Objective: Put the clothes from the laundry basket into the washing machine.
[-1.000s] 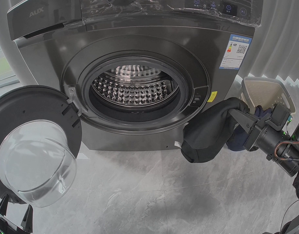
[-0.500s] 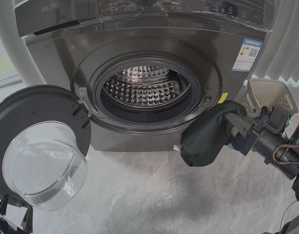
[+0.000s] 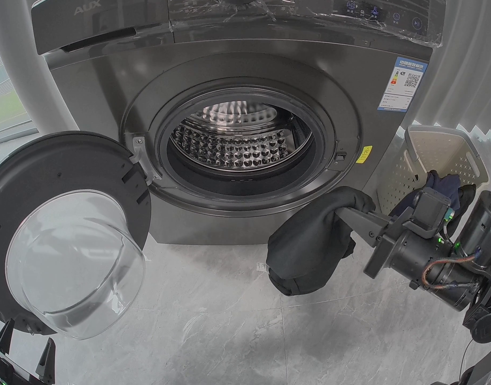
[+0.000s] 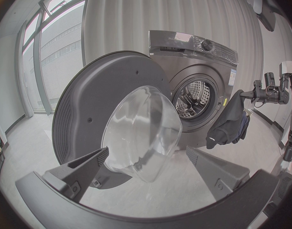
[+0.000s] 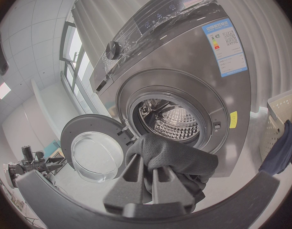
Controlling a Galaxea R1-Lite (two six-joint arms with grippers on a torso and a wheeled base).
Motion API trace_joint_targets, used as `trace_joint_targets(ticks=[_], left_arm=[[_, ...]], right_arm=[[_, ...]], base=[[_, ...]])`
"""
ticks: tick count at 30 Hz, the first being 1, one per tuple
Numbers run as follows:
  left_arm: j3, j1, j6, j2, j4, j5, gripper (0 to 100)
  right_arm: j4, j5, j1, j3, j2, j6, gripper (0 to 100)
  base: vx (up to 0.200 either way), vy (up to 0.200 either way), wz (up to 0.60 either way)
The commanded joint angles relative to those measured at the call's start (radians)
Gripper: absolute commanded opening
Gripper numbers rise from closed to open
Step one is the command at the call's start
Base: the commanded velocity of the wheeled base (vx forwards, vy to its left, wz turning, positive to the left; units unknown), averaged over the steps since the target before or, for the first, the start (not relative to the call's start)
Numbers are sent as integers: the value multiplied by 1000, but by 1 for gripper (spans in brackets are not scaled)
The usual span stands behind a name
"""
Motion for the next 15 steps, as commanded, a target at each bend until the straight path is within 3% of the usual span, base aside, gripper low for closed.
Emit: trace_joint_targets(ticks=[1,3,5,7,9,11,12,13,15], left_arm=[[18,-1,3,-13,-2,-2,100],[18,1,5,-15,-2,-2,100],[18,1,29,-18,-19,-15,100],[-64,2,5,-12,-97,-54,100],[-162,-1,-23,27,-122,-101,100],[-194,-14,-32,88,-91,-180,100],[-196,-16,-32,93,-88,-186,100],[-191,-33,-44,133,-73,-262,100],[-189,-42,-61,173,-73,-316,100]], right_arm=[[-3,-40,36,-52,69,2,0],[-3,-46,41,-61,74,2,0],[-2,-55,41,-105,105,4,0],[-3,-77,47,-133,141,4,0],[-5,-80,50,-150,160,7,0],[-6,-80,50,-185,177,20,0],[-6,-80,52,-188,178,22,0],[-14,-83,61,-217,191,39,0],[-29,-83,73,-231,192,45,0]], base=[[0,0,0],[0,0,0],[0,0,0],[0,0,0],[0,0,0],[0,0,0],[0,0,0],[0,0,0],[0,0,0]])
